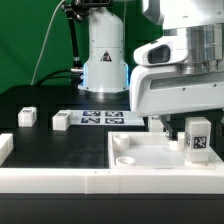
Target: Assemble one leg
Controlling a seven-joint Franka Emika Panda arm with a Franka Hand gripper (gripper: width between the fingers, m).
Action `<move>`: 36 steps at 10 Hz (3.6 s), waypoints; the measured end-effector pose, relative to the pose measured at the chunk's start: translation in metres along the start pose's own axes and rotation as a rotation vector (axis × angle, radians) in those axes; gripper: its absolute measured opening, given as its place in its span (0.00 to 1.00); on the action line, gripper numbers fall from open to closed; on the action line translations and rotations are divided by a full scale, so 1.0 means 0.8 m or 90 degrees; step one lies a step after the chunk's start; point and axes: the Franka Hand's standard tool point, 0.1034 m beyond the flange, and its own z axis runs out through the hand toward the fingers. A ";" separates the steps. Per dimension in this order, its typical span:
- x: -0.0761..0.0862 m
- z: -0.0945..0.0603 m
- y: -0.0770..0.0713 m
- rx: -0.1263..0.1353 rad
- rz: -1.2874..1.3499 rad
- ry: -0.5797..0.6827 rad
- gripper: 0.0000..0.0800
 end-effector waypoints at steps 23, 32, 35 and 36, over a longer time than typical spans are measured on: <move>-0.004 0.003 -0.008 0.033 1.075 -0.017 0.61; -0.001 0.002 -0.015 0.005 0.492 -0.029 0.81; 0.004 0.002 -0.010 -0.014 0.264 -0.037 0.81; 0.004 0.002 -0.010 -0.015 0.227 -0.037 0.81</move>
Offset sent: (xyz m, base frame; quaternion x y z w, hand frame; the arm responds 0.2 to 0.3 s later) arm 0.0000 0.0000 0.0000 0.0000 0.0000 0.0000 1.0000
